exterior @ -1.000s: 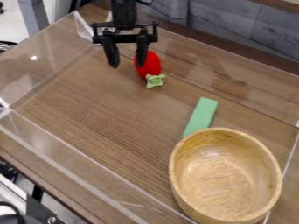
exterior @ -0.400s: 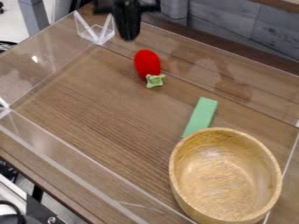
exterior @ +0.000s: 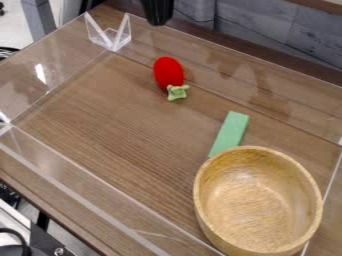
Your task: Move the red fruit to the left
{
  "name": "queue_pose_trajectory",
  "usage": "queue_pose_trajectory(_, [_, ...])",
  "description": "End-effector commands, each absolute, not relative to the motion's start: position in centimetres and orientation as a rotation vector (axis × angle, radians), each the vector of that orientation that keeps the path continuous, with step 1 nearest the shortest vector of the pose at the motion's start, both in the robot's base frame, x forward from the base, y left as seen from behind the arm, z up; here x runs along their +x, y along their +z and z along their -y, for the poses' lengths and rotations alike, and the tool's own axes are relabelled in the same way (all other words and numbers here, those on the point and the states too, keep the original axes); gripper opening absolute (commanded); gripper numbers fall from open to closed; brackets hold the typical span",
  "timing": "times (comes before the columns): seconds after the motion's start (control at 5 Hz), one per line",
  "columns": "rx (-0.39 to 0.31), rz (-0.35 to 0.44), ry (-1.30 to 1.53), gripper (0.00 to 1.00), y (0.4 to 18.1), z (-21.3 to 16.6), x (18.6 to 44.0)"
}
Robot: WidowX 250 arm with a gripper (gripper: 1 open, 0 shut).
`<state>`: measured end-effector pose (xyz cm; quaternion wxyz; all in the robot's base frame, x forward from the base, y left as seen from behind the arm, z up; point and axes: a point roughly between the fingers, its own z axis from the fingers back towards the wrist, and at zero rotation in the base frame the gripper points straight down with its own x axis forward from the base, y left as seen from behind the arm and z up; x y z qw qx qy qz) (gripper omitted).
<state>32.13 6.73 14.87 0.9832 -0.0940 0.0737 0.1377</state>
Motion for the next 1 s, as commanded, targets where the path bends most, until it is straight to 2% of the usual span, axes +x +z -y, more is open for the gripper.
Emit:
queue_pose_trajectory(0.0, [-0.169, -0.079, 0.245, 1.0, 16.6, -6.7, 31.5])
queue_pose_trajectory(0.4, [-0.161, -0.103, 0.316, 1.0, 16.5, -6.2, 30.3])
queue_pose_trajectory(0.8, [-0.156, -0.121, 0.483, 1.0, 13.5, -6.9, 30.0])
